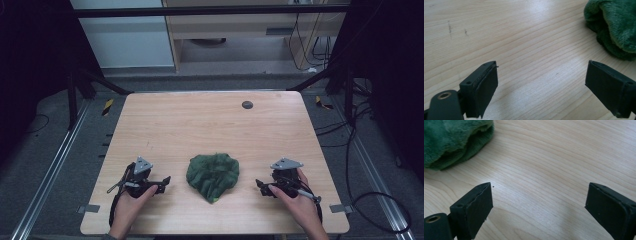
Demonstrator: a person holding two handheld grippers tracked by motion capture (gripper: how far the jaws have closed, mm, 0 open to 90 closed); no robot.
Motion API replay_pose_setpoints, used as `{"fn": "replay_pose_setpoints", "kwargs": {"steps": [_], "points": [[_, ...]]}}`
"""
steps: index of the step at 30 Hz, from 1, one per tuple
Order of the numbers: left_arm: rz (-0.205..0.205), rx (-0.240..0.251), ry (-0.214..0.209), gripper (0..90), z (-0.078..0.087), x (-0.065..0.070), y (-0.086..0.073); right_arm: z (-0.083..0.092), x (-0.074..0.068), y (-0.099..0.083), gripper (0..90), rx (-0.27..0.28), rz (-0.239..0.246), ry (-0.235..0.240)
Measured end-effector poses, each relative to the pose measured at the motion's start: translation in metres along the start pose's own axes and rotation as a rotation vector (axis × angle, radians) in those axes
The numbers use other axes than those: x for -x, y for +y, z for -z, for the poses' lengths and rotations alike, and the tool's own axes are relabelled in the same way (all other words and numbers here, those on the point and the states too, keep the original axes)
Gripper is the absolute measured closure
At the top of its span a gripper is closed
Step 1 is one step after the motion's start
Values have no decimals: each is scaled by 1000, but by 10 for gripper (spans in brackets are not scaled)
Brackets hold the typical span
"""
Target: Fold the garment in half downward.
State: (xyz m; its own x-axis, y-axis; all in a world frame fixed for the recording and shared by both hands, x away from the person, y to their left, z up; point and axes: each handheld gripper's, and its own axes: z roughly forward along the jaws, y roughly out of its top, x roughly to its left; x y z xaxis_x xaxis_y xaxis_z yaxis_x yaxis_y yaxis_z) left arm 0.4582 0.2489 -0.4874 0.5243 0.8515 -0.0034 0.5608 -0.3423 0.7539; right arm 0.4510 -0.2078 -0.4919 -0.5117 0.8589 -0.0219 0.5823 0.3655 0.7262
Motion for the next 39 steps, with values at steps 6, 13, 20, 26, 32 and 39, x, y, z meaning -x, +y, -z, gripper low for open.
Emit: {"fn": "replay_pose_setpoints", "kwargs": {"steps": [6,13,20,26,32,39], "points": [[7,0,5,94,0,-8,-2,1,8,-3,73,-3,-16,-12],[15,-1,20,64,-1,-17,-5,3,18,-8,73,-2,-38,-39],[30,-9,44,62,-1,-26,-8,3,25,-11,70,-10,-58,-54],[50,-15,61,58,-2,-32,-10,3,28,-12,68,-11,-63,-65],[51,-20,69,58,-4,-36,-9,3,30,-12,67,-13,-76,-67],[40,-42,84,58,-15,-48,6,-6,46,7,72,15,-142,-44]]}}
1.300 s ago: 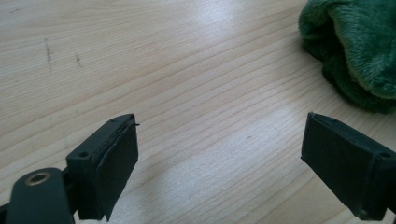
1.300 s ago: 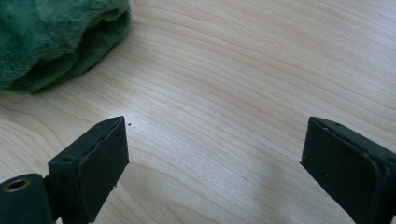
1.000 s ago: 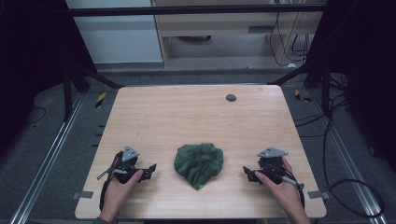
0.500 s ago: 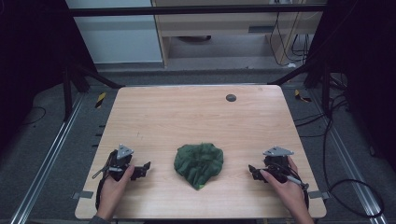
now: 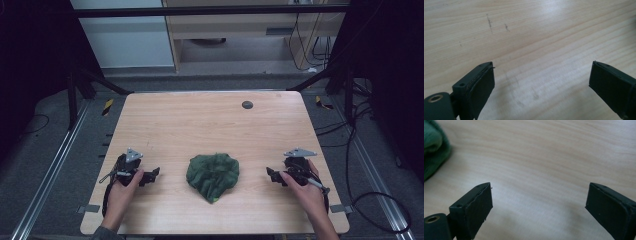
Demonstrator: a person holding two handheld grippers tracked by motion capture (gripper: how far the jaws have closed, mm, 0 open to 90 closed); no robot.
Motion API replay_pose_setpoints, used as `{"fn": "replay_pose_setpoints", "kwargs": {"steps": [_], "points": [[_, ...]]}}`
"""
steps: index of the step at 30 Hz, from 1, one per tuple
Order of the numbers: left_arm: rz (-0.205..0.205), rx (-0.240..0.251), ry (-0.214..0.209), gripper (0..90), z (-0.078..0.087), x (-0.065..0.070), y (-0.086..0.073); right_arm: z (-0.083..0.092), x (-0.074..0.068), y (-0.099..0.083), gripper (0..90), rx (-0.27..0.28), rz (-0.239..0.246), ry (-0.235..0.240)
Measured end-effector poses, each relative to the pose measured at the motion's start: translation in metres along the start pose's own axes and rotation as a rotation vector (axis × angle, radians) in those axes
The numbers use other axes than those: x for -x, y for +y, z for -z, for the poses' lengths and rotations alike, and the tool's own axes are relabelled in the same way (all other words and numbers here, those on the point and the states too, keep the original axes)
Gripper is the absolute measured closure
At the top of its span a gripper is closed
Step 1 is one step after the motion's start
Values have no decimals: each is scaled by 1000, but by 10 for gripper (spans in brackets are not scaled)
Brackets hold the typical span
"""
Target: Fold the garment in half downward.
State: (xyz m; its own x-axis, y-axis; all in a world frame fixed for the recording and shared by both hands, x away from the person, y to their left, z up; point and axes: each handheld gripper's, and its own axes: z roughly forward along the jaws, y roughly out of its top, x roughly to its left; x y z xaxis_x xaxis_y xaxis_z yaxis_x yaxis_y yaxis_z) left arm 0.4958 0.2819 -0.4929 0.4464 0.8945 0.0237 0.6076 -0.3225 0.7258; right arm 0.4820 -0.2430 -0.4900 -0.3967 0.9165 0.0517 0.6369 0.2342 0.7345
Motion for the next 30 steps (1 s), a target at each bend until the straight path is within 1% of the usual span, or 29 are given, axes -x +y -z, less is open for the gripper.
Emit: {"fn": "replay_pose_setpoints", "kwargs": {"steps": [1,4,6,9,10,13,14,17,18,22,25,27,28,29,30], "points": [[-1,-4,1,58,-3,-3,3,-1,2,3,73,-3,-9,0],[-19,-26,3,58,-9,-9,11,-10,8,15,75,0,-12,-27],[-14,-31,-6,58,-15,-13,15,-17,10,21,74,-3,-11,-32],[-14,-50,-2,58,-26,-19,18,-28,12,26,80,-16,-20,-49],[-19,-58,-1,58,-29,-19,18,-33,13,27,82,-21,-12,-63],[-10,-39,-12,52,-36,-21,18,-41,16,28,99,-23,-35,-81],[-16,-29,-14,40,-38,-21,18,-44,16,28,110,-18,-41,-88],[-8,-5,-14,34,-41,-22,18,-50,17,26,109,-17,-63,-92],[-7,-4,-13,33,-41,-23,18,-52,17,25,108,-6,-65,-106],[-16,-9,-14,27,-41,-23,18,-55,16,24,108,21,-56,-126],[-8,-13,-7,21,-40,-22,18,-57,13,25,82,12,-58,-143],[4,-17,3,7,-41,-21,17,-57,11,24,58,5,-75,-163],[9,-16,3,0,-41,-21,17,-57,10,24,29,-1,-102,-183],[9,-16,3,0,-41,-21,17,-57,9,24,7,-7,-116,-201],[10,-17,3,0,-41,-21,17,-58,9,24,2,-13,-133,-212]]}}
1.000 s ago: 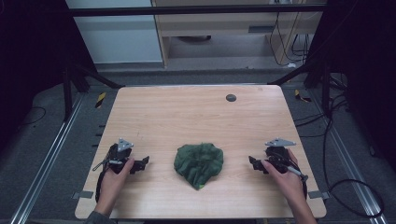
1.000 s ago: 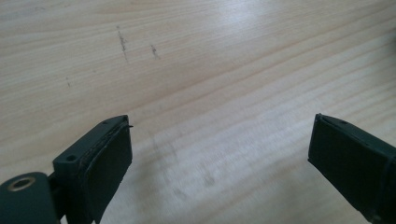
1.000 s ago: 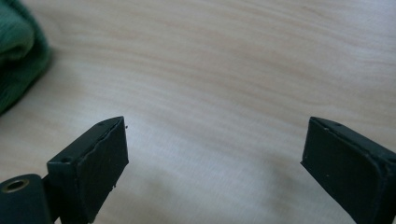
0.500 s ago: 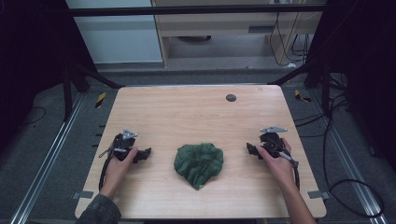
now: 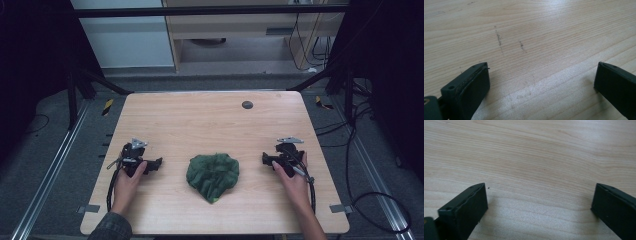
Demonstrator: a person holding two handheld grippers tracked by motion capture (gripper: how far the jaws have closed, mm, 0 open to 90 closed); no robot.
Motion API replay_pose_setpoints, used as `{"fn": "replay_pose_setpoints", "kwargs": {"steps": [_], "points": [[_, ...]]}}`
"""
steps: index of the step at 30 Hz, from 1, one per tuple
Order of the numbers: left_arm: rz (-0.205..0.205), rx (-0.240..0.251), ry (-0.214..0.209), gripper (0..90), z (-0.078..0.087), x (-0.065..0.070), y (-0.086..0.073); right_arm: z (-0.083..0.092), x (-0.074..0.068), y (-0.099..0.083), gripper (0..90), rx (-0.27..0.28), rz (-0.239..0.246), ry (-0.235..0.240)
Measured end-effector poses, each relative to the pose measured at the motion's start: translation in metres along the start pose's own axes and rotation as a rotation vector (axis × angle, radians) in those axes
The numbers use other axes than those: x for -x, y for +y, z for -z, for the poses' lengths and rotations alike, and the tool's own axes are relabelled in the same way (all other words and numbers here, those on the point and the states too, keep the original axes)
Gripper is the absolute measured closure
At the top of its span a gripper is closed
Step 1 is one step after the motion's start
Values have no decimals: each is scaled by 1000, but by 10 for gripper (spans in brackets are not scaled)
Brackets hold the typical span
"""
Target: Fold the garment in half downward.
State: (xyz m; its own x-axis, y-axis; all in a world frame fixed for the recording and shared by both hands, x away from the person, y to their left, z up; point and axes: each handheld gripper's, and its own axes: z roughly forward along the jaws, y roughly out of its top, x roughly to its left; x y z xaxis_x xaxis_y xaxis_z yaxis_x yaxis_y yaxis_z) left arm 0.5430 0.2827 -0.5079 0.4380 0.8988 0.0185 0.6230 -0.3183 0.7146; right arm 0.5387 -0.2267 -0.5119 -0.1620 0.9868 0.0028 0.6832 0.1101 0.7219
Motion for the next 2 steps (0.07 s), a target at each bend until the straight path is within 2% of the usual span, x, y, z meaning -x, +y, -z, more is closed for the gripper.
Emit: {"fn": "replay_pose_setpoints", "kwargs": {"steps": [2], "points": [[0,-1,0,0,0,0,0,0,-1,0,2,0,-5,-5]]}}
